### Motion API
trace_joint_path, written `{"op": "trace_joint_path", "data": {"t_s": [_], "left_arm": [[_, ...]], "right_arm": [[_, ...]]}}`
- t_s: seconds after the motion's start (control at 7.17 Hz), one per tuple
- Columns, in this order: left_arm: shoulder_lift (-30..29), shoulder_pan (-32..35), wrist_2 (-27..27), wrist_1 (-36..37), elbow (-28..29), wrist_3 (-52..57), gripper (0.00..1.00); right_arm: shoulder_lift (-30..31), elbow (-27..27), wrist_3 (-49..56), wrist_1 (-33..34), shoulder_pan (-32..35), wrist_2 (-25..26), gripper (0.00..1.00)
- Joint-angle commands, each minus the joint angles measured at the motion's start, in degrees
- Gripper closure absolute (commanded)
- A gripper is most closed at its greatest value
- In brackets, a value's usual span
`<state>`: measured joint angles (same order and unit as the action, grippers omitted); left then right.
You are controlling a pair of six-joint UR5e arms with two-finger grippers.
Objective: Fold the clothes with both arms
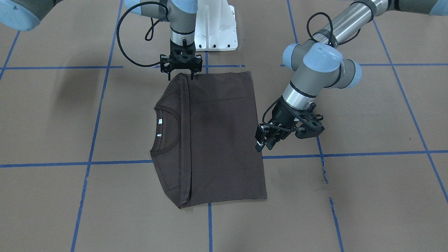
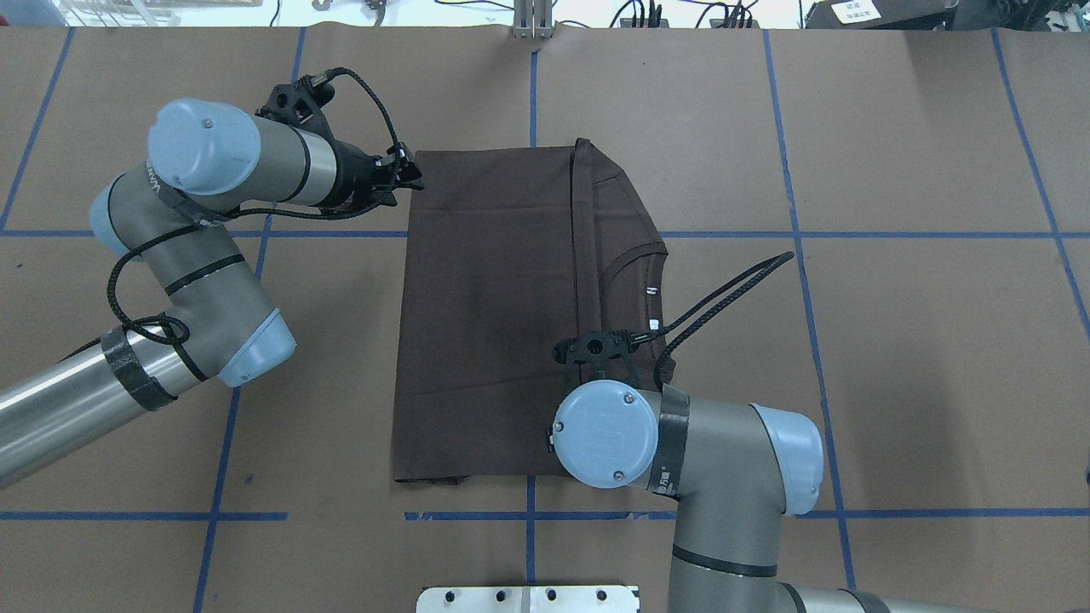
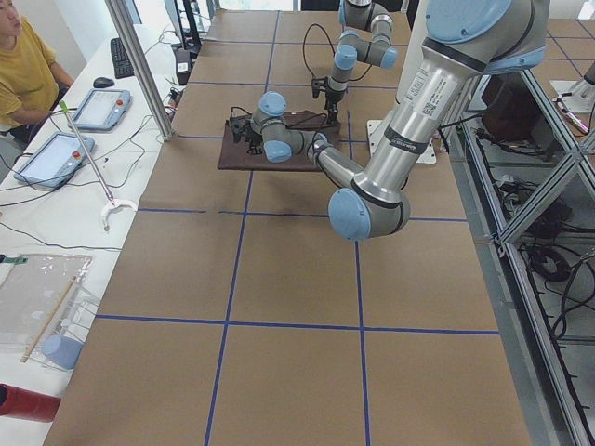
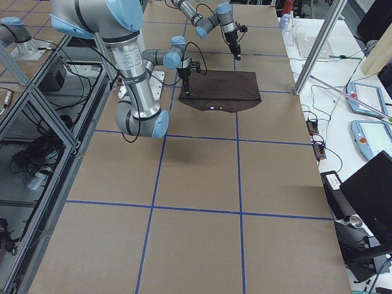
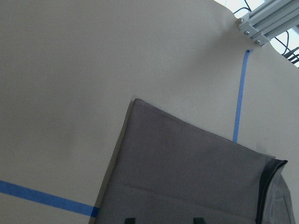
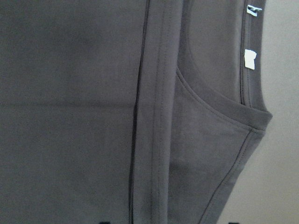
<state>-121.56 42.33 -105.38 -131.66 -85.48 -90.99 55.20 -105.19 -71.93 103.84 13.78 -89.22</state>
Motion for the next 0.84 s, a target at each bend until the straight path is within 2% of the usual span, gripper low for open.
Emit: {"op": "trace_joint_path", "data": {"t_s": [0.0, 0.56, 0.7], "left_arm": [[0.1, -0.1, 0.0, 0.0, -0.1, -0.1, 0.48], [0.3, 0.0, -0.1, 0.1, -0.6, -0.2, 0.48], [0.3, 0.0, -0.2, 0.0, -0.6, -0.1, 0.48]], "right_arm": [[-0.4, 1.7, 0.1, 0.2, -0.6, -0.3, 0.12], [1.6, 1.2, 0.6, 0.9, -0.4, -1.1, 0.13], [2.1, 0.2, 2.8, 3.3, 0.0, -1.5, 0.13]]}}
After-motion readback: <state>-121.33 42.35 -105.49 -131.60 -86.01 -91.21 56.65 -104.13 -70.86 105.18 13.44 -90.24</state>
